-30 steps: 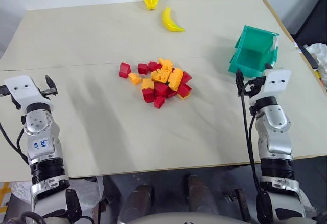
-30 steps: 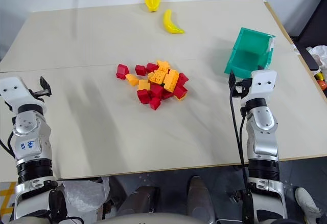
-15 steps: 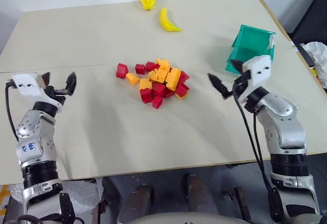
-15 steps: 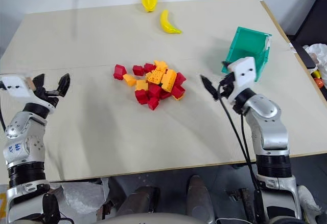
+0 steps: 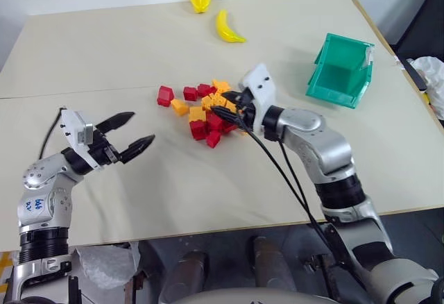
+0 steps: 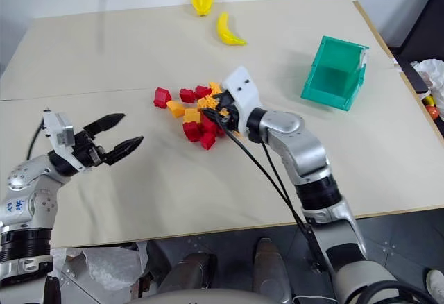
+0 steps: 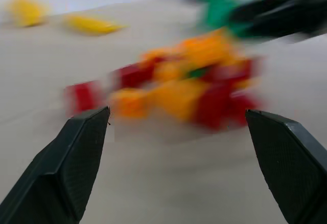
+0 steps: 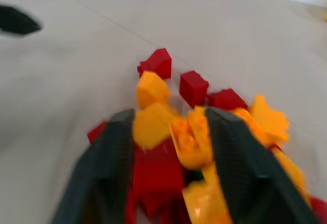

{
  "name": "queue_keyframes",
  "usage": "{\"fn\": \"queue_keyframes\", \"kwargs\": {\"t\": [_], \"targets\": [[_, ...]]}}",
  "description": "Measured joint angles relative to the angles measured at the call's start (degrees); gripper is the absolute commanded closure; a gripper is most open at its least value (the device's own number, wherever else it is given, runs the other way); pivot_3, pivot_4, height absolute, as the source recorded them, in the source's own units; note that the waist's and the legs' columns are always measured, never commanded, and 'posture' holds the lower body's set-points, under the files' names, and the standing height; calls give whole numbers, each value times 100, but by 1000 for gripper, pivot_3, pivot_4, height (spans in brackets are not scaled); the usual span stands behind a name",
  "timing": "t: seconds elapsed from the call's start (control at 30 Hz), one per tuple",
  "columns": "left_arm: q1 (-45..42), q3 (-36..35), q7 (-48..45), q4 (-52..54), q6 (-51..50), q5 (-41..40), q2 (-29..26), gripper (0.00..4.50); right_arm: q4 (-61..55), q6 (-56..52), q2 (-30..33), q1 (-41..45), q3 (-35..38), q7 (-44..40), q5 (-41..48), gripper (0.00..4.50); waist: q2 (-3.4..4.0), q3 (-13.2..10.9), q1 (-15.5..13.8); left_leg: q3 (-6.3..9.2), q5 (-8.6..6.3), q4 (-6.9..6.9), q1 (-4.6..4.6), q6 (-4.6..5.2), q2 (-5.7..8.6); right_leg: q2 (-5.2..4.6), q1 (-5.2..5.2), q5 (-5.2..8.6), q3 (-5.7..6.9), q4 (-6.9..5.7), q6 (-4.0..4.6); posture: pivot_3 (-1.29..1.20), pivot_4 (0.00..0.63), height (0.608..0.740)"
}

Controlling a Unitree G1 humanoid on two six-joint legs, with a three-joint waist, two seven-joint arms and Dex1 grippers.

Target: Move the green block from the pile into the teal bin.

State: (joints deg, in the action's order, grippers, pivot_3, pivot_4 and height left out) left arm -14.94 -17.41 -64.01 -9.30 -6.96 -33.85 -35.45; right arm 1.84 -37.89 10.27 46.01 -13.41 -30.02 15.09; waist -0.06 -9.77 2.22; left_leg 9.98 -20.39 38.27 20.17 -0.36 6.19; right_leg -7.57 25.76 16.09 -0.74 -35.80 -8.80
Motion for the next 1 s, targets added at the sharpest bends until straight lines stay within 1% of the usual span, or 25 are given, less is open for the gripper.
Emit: {"fn": "queue_keyframes", "kwargs": {"t": [0.1, 0.23, 0.4, 0.5, 0.6, 0.83, 1.0], "targets": [[15, 121, -405, -208, 343, 194, -121, 0, 443, -377, -538, 432, -235, 268, -170, 4408, 0, 0, 84, 3, 1, -1, 1, -2, -2, 1, 4, 0, 4, -6, 5, 0, 150, 740], [3, 176, -895, -270, 151, 66, -184, 0, 1214, -572, -968, 918, -383, 533, -479, 4467, 0, 0, 119, 4, 1, 0, 1, -2, 1, -2, 5, 0, 6, -8, 6, 0, 150, 740], [-67, 217, -1000, -268, -387, -44, -293, 0, 2180, -586, -1401, 1394, -399, 748, -740, 4467, 1, 0, 152, 5, 1, -1, 2, -2, 1, -2, 12, 0, 9, -15, 7, 0, 150, 740], [-169, 225, -942, -290, -469, -31, -295, 0, 2673, -607, -1494, 1718, -399, 913, -942, 4467, 1, 0, 174, 6, 1, -1, 3, -2, 0, -2, 14, -1, 11, -17, 8, 0, 150, 740], [-274, 223, -867, -292, -453, -8, -295, 0, 2885, -791, -1426, 1913, -396, 1075, -1184, 4467, 1, 1, 204, 5, 1, -1, 3, -2, 1, -4, 15, -1, 13, -18, 10, 0, 150, 740], [-274, 224, -711, -294, -436, 40, -294, 0, 2861, -1028, -1027, 1965, -348, 1110, -1448, 4467, 1, 1, 279, 0, 1, -3, 6, -2, 0, -4, 24, -1, 12, -20, 10, 0, 150, 740], [-213, 185, -494, -284, -383, 41, -262, 0, 2795, -951, -109, 2006, -156, 1070, -1674, 4467, -2, 2, 222, -1, 0, 4, 9, 0, 9, -13, 23, -2, 13, -21, 9, 0, 150, 740]]}}
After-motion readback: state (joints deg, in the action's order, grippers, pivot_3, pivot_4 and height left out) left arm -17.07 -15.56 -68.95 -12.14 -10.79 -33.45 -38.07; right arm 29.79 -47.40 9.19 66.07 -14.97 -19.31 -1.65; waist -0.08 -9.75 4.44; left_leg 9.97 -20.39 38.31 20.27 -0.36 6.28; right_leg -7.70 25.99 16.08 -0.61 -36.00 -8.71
